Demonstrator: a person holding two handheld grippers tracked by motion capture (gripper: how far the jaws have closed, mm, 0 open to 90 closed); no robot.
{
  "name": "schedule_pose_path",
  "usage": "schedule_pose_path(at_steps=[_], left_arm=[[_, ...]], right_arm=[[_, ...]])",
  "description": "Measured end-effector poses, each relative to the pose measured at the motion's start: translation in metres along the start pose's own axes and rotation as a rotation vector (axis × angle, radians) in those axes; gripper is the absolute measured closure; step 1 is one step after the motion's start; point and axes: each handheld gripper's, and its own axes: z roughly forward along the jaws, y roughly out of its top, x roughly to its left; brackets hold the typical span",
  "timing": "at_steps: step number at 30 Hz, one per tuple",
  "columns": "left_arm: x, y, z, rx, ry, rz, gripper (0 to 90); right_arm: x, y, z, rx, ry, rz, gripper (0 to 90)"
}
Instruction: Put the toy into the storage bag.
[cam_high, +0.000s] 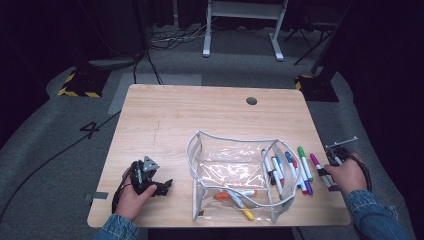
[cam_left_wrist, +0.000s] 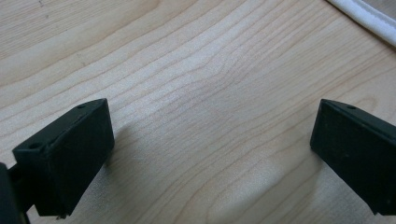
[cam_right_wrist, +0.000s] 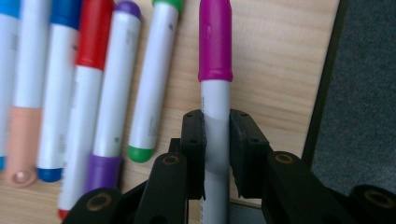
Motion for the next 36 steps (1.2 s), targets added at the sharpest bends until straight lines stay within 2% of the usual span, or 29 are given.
schedule_pose_path(at_steps=[8,16,20,26,36], left_arm=[[0.000,0.000,0.000,0.000,0.001,0.000,0.1],[0.000,0.000,0.000,-0.004,0.001,-0.001,0.1],[0.000,0.000,0.000,-0.004,0.002,-0.001,0.1],[0.000,0.000,0.000,-0.001,0.001,0.000,0.1],[0.000,0.000,0.000,-0.002,0.001,-0.001,0.1]], right_arm=[[0.007,0.012,-0.045,-0.073,0.024,-0.031,76.8],[0.030,0.027,-0.098,-0.149,0.059,-0.138,76.8],[0.048,0.035,-0.125,-0.178,0.073,-0.198,76.9],[0.079,0.045,-0.153,-0.198,0.099,-0.293,76.8],[0.141,0.052,-0.178,-0.206,0.155,-0.452,76.9]])
